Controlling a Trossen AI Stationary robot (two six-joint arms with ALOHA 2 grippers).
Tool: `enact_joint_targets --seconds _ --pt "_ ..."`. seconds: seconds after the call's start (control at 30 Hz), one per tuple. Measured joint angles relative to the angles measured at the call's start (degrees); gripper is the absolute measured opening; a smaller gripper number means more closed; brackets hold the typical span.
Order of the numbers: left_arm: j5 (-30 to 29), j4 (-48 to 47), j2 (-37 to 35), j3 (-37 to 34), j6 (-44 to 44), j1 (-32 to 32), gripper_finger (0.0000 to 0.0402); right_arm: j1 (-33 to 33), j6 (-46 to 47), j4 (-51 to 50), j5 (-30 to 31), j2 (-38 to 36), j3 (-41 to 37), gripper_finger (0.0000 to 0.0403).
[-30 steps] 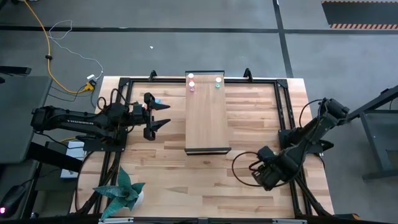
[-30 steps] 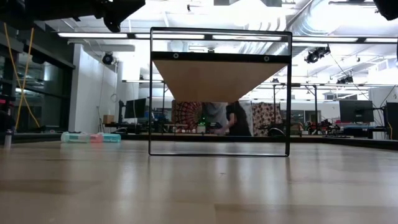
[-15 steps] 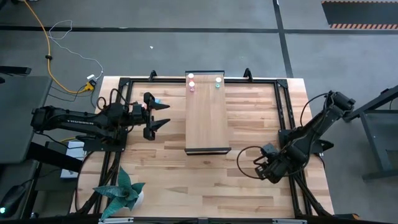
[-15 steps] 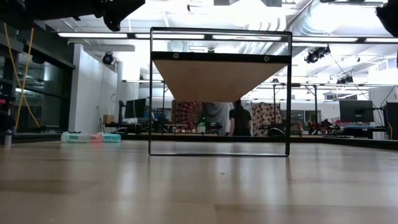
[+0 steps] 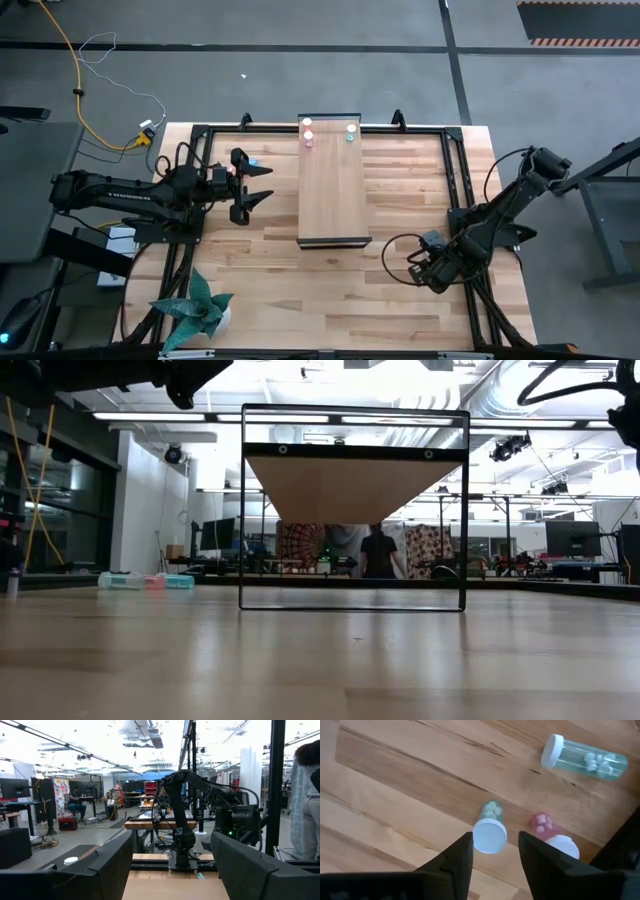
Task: Pick and place medicine bottles onto shelf by color
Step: Put the transparent blue pill bottle on the shelf, then put the transparent pink pill bottle on the shelf
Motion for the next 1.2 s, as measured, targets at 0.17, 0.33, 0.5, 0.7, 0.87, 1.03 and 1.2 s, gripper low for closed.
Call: enact_joint_targets --seconds 0.17,0.33,0.5,0.7,0.87,1.03,1.2 --pt "0.0 -0.02 0.0 0.0 0.02 0.0 0.0255 0.0 0.61 1.34 0.0 0.0 0.0 0.0146" --pt "0.0 -0.02 0.0 0.0 -0.04 0.0 0.0255 0.0 0.65 2.25 0.7 0.37 0.0 0.0146" --pt "0.0 -0.11 0.0 0.0 -0.08 0.0 0.0255 0.0 0.32 2.45 -1.03 3.13 0.09 0.0146" --pt "0.0 -0.05 0.0 0.0 -0.02 0.0 0.0255 0.0 -0.65 2.6 -1.48 4.37 0.02 0.0146" --pt "0.0 -0.03 0.0 0.0 0.03 0.0 0.0255 0.0 -1.06 2.45 -1.51 4.35 0.02 0.0146" --pt "0.0 -0.02 0.0 0.0 0.01 0.0 0.0255 0.0 -1.12 2.48 -1.49 4.35 0.02 0.0146" --pt "0.0 -0.01 0.0 0.0 0.03 0.0 0.0255 -0.18 -4.53 1.65 -1.89 4.35 0.16 0.0146"
